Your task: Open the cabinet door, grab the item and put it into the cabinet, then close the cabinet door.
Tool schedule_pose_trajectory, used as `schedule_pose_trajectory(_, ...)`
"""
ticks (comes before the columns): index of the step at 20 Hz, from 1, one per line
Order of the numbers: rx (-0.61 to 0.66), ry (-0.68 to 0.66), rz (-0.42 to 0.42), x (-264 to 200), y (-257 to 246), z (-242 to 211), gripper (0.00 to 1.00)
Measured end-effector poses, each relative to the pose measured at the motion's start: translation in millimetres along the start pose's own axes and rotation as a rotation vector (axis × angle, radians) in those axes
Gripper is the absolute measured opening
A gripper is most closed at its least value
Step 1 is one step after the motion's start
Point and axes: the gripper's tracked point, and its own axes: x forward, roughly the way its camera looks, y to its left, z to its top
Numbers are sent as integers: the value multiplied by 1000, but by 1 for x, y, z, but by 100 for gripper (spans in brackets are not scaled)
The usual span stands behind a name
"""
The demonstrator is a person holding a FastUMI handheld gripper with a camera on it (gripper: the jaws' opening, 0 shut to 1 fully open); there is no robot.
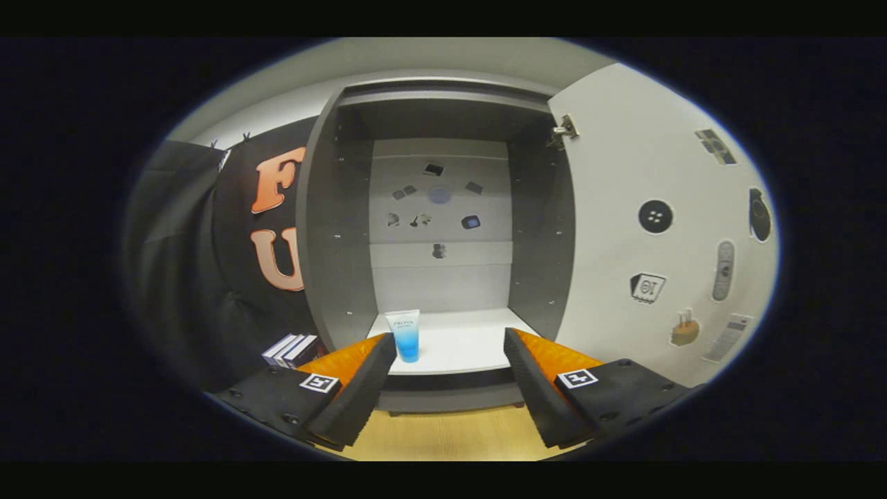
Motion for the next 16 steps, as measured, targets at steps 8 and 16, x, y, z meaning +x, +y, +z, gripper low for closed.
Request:
schedule_pose_trajectory(8, -8, -27, -17, -109, -42, -20, 99)
schedule_pose_trajectory(16, 22, -22, -40, -185, -112, -42, 99)
